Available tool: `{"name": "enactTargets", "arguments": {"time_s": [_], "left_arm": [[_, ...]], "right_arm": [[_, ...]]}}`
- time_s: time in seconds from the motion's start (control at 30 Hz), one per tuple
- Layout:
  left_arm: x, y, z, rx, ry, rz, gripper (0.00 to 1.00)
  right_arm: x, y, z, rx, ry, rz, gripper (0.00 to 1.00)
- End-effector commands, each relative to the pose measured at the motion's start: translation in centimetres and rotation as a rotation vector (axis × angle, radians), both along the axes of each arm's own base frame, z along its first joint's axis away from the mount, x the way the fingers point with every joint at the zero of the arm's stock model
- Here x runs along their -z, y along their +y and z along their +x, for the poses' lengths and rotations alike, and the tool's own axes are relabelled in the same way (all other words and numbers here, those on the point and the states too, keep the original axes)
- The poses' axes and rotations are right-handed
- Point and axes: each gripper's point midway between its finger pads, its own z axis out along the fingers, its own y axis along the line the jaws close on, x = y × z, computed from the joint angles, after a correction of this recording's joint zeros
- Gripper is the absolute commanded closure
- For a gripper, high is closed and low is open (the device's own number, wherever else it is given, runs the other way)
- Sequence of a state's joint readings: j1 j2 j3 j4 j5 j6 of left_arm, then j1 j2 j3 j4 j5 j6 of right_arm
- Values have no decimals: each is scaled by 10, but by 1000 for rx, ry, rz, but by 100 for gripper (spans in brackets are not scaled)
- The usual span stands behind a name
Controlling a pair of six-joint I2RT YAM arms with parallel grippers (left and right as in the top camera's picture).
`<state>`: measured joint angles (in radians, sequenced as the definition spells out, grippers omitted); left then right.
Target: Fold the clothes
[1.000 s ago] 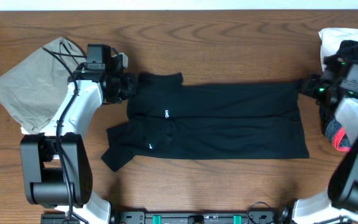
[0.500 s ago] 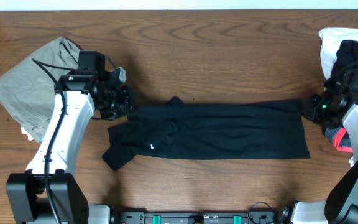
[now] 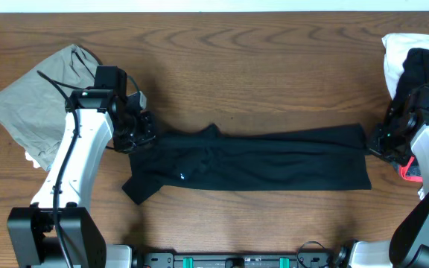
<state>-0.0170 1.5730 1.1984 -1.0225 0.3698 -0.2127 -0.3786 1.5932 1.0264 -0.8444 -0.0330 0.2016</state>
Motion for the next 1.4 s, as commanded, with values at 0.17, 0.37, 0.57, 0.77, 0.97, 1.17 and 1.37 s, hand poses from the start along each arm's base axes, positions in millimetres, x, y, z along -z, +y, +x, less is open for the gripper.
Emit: {"name": "enactTargets", "arguments": {"time_s": [0.17,0.37,0.57,0.77,0.97,1.17,1.37], "left_arm": [[6,18,-13,-9,52,110,94],[16,18,-25,-12,96,111,94],[36,18,-48,-8,169,112,93],[46,19,-62,-5,216,113,93],[46,19,-62,-6,217,113,89],[46,19,-62,-6,216,113,88],[47,17,-50,-32,173,104,83]], "right_arm": [[-6,-13,-8,54,24,-60,93],[-6,-14,-14,56,50,-70,92],[-6,-14,-14,56,51,-70,91],[-6,-12,-14,54,49,-60,88],[-9,25,5,-63,-52,136,87],[-7,37,6,-108,-49,162,83],[7,42,6,-119,-13,179,82]]}}
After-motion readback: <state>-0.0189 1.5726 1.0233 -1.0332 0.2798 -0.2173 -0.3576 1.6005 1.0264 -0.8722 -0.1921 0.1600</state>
